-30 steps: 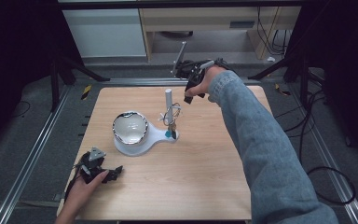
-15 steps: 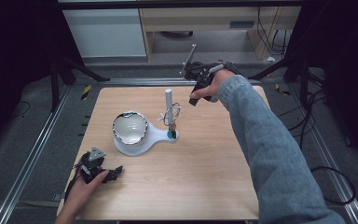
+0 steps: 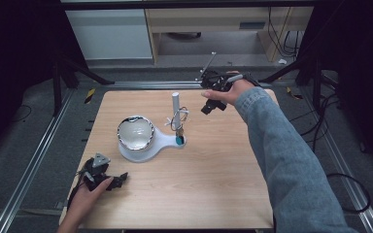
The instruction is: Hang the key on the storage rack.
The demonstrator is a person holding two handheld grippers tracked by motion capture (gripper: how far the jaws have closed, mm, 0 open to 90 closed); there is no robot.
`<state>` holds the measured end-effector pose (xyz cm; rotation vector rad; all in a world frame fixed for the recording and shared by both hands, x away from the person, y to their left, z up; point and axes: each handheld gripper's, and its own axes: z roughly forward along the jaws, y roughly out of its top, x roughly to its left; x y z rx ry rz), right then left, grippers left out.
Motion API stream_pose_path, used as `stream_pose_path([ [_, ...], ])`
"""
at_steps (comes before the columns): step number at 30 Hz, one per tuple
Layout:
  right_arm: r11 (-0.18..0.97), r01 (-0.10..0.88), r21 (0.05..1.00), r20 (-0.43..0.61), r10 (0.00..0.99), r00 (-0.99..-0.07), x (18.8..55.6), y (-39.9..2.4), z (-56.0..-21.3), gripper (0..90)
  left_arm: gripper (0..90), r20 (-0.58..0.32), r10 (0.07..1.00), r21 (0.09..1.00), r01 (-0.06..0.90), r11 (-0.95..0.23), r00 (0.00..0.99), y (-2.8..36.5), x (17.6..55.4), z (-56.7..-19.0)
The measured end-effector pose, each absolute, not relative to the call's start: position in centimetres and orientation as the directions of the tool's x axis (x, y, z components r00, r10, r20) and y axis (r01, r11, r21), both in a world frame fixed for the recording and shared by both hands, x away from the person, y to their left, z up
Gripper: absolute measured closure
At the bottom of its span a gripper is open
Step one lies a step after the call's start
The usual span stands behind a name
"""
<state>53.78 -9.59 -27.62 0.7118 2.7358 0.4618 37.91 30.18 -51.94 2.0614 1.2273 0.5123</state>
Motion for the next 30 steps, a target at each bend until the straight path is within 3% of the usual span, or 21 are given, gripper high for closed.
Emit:
stream_pose_path([
  [5,0.823,0.432,0.368,-0.205,0.525,-0.826,53.5,-10.3,-28.4,9.9,0.0,-0.006,0.877,0.719,0.611,-0.331,0.481,30.2,37.9,-51.9],
  [16,0.780,0.419,0.465,-0.257,0.571,-0.780,52.4,-13.8,-31.0,10.7,0.0,-0.008,0.878,0.721,0.611,-0.326,0.478,30.2,37.9,-52.0],
  [30,0.751,0.429,0.502,-0.231,0.595,-0.770,51.0,-16.5,-34.7,11.1,0.0,-0.007,0.878,0.721,0.611,-0.327,0.478,30.2,37.9,-52.0],
])
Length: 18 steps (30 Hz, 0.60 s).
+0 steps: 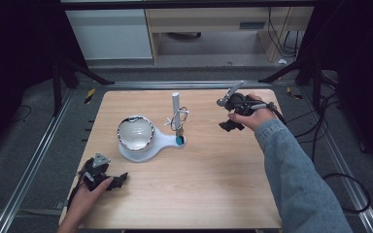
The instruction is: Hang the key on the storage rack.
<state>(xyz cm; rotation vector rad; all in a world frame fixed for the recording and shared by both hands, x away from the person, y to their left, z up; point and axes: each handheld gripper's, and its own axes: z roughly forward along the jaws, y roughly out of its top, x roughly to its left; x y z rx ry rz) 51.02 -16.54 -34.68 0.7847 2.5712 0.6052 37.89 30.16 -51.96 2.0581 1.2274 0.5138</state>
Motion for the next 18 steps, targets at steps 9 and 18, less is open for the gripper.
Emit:
stream_pose_path([
  [9,0.727,0.459,0.511,-0.199,0.619,-0.760,50.1,-17.7,-37.2,10.6,0.0,-0.007,0.878,0.721,0.611,-0.327,0.479,30.2,37.9,-52.0],
  [18,0.709,0.475,0.521,-0.167,0.631,-0.758,48.5,-18.9,-40.8,10.5,0.0,-0.008,0.878,0.721,0.611,-0.326,0.478,30.2,37.9,-52.0],
])
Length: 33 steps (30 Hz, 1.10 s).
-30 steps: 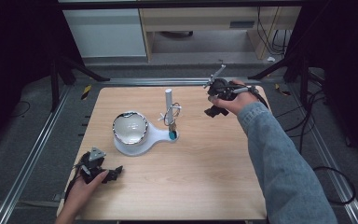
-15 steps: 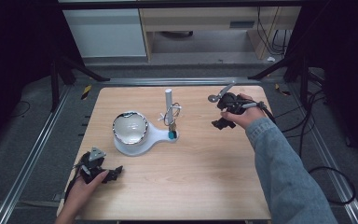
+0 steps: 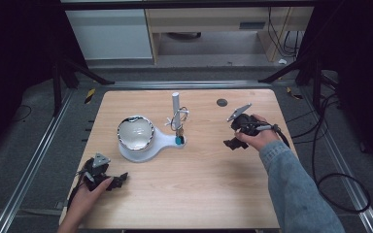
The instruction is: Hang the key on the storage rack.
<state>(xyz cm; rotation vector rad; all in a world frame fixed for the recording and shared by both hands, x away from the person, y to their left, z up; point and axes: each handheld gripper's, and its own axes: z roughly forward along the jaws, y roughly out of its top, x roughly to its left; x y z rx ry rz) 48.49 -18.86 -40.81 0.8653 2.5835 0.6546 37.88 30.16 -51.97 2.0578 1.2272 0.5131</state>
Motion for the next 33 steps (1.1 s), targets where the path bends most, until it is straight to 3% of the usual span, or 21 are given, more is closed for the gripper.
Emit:
stream_pose_path([
  [20,0.534,0.587,0.609,-0.090,0.782,-0.617,47.2,-24.1,-47.6,9.3,0.0,-0.006,0.877,0.719,0.611,-0.330,0.480,30.2,37.9,-52.0],
  [33,0.393,0.597,0.700,-0.032,0.852,-0.523,46.6,-26.2,-50.3,3.8,0.0,-0.005,0.877,0.719,0.611,-0.330,0.480,30.2,37.9,-52.0],
])
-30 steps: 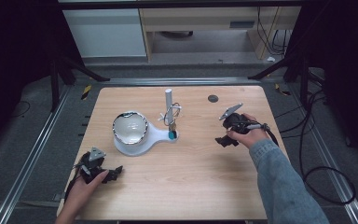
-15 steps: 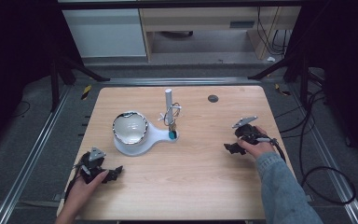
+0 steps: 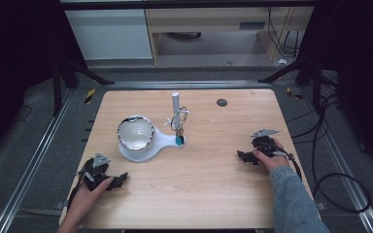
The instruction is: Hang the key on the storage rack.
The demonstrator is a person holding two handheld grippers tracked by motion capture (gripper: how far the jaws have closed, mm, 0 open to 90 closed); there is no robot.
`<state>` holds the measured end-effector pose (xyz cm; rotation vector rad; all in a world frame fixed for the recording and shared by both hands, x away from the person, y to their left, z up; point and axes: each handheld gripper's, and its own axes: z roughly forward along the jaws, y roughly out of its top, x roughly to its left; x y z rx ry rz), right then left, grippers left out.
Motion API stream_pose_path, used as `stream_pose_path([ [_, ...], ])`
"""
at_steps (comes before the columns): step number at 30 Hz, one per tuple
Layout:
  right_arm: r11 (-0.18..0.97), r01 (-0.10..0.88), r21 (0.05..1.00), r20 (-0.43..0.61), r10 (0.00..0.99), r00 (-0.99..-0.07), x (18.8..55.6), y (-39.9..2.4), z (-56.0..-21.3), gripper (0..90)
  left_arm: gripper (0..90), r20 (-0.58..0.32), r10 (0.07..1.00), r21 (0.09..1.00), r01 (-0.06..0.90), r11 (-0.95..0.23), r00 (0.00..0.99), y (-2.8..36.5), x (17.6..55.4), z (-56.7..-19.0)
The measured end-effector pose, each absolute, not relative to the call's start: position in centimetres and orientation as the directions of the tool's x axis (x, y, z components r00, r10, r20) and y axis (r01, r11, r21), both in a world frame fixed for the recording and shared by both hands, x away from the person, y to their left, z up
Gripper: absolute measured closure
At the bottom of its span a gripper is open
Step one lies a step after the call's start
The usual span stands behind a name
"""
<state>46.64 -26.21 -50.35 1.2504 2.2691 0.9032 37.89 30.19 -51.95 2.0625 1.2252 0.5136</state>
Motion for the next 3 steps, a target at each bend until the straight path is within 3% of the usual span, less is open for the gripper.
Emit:
stream_pose_path([
  [3,0.368,0.594,0.716,-0.030,0.865,-0.501,46.52,-26.29,-50.62,1.6,0.0,-0.008,0.878,0.722,0.611,-0.326,0.478,30.16,37.89,-51.97],
])
